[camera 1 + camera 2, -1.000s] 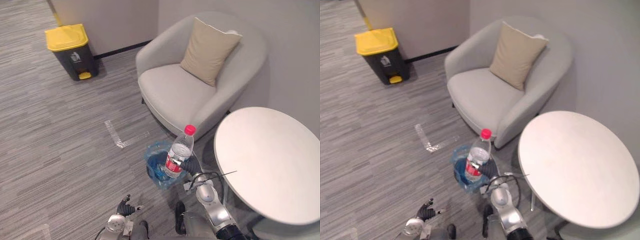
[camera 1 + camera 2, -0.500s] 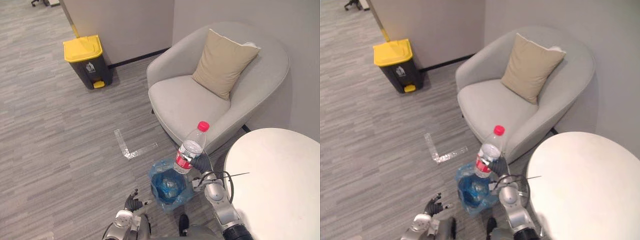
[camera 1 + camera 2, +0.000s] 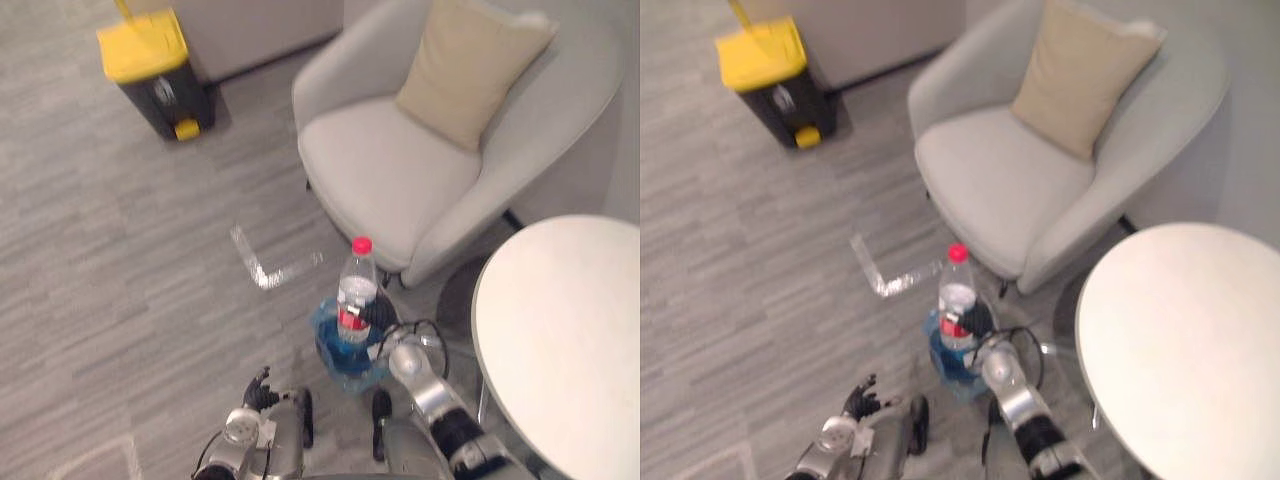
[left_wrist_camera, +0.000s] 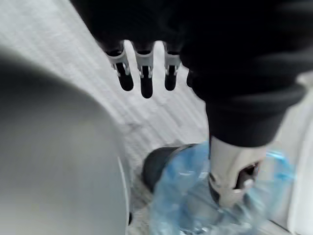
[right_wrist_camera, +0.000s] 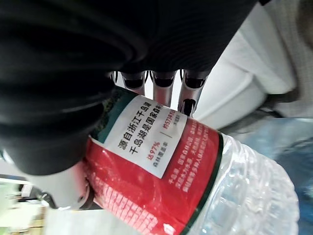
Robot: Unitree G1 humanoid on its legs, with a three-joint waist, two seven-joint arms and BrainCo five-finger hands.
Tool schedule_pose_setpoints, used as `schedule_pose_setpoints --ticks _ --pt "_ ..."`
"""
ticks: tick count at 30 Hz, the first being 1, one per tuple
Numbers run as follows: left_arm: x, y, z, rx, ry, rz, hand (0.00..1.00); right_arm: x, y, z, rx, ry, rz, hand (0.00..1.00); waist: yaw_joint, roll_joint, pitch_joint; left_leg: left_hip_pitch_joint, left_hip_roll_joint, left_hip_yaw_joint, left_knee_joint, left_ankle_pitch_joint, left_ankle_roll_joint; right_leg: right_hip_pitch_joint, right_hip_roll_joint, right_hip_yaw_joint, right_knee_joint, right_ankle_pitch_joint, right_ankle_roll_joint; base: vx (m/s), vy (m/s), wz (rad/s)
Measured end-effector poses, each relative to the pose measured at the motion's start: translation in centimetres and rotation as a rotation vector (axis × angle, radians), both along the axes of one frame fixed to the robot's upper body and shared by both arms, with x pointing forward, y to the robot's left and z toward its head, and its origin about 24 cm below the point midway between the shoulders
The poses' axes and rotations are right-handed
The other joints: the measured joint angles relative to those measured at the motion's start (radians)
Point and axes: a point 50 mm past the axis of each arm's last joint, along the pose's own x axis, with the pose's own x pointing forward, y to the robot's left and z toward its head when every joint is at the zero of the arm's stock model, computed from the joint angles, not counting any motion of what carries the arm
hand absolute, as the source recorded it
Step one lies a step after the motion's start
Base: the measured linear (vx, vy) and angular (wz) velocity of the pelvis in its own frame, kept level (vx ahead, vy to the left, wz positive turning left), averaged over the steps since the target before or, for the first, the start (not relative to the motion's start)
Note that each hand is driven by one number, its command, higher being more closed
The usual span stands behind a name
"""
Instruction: Gather rubbish on tea table into small bin, then transfer packed bag to large trash can.
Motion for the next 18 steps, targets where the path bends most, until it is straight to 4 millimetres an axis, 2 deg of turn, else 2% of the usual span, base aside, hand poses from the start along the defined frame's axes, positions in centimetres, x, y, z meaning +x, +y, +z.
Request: schedule_pose_setpoints --ticks 3,5,8,9,12,16,18 --pt "2.1 -0.2 1.5 -0.050 -0.082 0.070 0.00 2.0 -1.6 2.5 -0.033 -0.073 -0.058 1.00 0.028 0.010 0.033 -0.131 0.002 -0.005 0.049 0.003 0.004 -0.132 -0.002 0.001 0.061 -0.002 0.002 -0.20 -0.010 0.05" --pt "3.4 -0.4 2.5 -0.099 -0.134 0.140 0.00 3.2 -2.5 4.5 -0.037 -0.130 -0.097 1.00 0.033 0.011 0.041 -0.224 0.002 -0.006 0.081 0.011 0.007 -0.224 -0.005 0.000 0.100 -0.002 0.003 -0.17 -0.003 0.10" --pt "5.2 -0.9 4.3 -0.162 -0.222 0.199 0.00 4.3 -2.5 7.0 -0.014 -0.206 -0.125 1.00 0.036 0.011 0.052 -0.328 0.007 -0.010 0.124 0.016 0.008 -0.322 -0.005 -0.002 0.137 -0.002 0.003 -0.10 0.003 0.07" --pt "6.5 -1.1 5.6 -0.190 -0.283 0.223 0.00 4.8 -2.5 8.4 0.008 -0.245 -0.132 1.00 0.038 0.011 0.054 -0.390 0.009 -0.018 0.147 0.018 0.006 -0.379 -0.006 -0.008 0.156 -0.001 0.003 -0.11 0.013 0.06" --pt "8.6 -2.0 8.1 -0.244 -0.379 0.234 0.00 5.4 -2.4 10.7 0.014 -0.316 -0.142 1.00 0.039 0.008 0.070 -0.478 0.010 -0.032 0.167 0.031 0.004 -0.463 -0.008 -0.024 0.181 0.004 -0.005 -0.07 -0.003 0.11" --pt "10.2 -2.4 10.4 -0.305 -0.468 0.280 0.00 6.2 -2.0 13.5 0.031 -0.387 -0.154 1.00 0.042 0.004 0.091 -0.562 0.012 -0.047 0.185 0.043 -0.002 -0.545 -0.007 -0.036 0.208 0.007 -0.009 -0.01 -0.010 0.08" --pt "10.4 -2.6 10.7 -0.323 -0.478 0.290 0.00 6.3 -1.9 14.0 0.034 -0.400 -0.151 1.00 0.045 0.003 0.094 -0.582 0.012 -0.048 0.185 0.044 -0.004 -0.567 -0.007 -0.036 0.214 0.005 -0.011 0.00 -0.004 0.02"
